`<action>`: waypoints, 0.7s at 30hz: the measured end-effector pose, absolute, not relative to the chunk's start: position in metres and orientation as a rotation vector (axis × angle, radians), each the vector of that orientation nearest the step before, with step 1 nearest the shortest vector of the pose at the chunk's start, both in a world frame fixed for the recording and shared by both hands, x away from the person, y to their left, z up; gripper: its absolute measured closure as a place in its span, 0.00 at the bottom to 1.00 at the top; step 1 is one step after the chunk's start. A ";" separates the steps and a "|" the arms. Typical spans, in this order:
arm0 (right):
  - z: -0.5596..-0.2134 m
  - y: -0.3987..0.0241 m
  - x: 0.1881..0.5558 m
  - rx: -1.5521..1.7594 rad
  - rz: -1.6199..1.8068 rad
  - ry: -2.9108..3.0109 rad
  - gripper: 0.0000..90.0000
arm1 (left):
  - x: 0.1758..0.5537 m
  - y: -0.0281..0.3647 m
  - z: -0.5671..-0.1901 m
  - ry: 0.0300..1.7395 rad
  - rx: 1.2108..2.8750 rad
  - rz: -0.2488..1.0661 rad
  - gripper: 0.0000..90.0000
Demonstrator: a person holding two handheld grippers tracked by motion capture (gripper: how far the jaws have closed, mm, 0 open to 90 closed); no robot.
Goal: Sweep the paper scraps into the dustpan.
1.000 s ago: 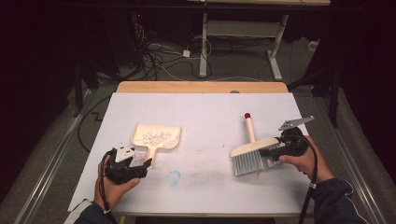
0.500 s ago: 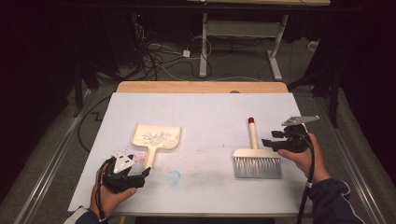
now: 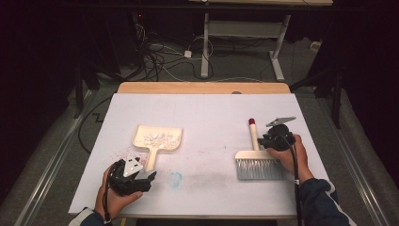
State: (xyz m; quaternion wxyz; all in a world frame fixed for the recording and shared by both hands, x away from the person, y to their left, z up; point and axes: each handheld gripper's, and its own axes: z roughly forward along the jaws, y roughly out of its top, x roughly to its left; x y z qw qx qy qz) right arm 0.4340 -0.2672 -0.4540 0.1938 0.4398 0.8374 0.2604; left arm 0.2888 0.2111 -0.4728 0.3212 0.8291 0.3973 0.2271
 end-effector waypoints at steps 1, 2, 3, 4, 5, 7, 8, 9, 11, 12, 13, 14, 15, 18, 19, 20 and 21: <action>-0.455 -0.267 0.434 1.231 0.720 2.344 0.74 | 0.289 0.211 -0.473 1.044 2.177 0.595 0.26; -0.455 -0.266 0.434 1.227 0.710 2.336 0.73 | 0.289 0.211 -0.472 1.042 2.178 0.595 0.26; -0.455 -0.266 0.434 1.225 0.717 2.332 0.72 | 0.288 0.211 -0.472 1.041 2.178 0.596 0.26; -0.454 -0.266 0.434 1.225 0.728 2.335 0.72 | 0.288 0.211 -0.472 1.037 2.179 0.599 0.26; -0.453 -0.267 0.434 1.221 0.731 2.329 0.71 | 0.288 0.211 -0.472 1.036 2.179 0.597 0.26; -0.451 -0.268 0.433 1.227 0.757 2.303 0.69 | 0.288 0.211 -0.473 1.037 2.178 0.597 0.26; -0.450 -0.269 0.433 1.224 0.774 2.298 0.67 | 0.288 0.211 -0.473 1.034 2.179 0.596 0.26; -0.449 -0.268 0.432 1.216 0.791 2.289 0.66 | 0.288 0.211 -0.473 1.032 2.179 0.595 0.26; -0.446 -0.268 0.431 1.201 0.814 2.271 0.63 | 0.288 0.211 -0.473 1.030 2.180 0.599 0.26; -0.445 -0.268 0.431 1.193 0.832 2.269 0.61 | 0.288 0.211 -0.473 1.026 2.181 0.600 0.26; -0.442 -0.267 0.430 1.181 0.854 2.254 0.59 | 0.289 0.211 -0.473 1.025 2.182 0.599 0.26; -0.440 -0.267 0.429 1.181 0.876 2.239 0.59 | 0.289 0.211 -0.473 1.024 2.183 0.599 0.26; -0.438 -0.267 0.429 1.177 0.915 2.229 0.58 | 0.289 0.211 -0.473 1.023 2.182 0.599 0.26; -0.431 -0.266 0.427 1.160 0.984 2.190 0.55 | 0.289 0.210 -0.473 1.009 2.186 0.605 0.26; -0.430 -0.265 0.426 1.152 1.001 2.182 0.54 | 0.289 0.209 -0.473 0.997 2.195 0.609 0.26; -0.427 -0.265 0.425 1.140 1.025 2.172 0.53 | 0.289 0.209 -0.473 0.994 2.201 0.612 0.25; -0.425 -0.264 0.424 1.134 1.036 2.164 0.51 | 0.289 0.209 -0.474 0.994 2.204 0.609 0.25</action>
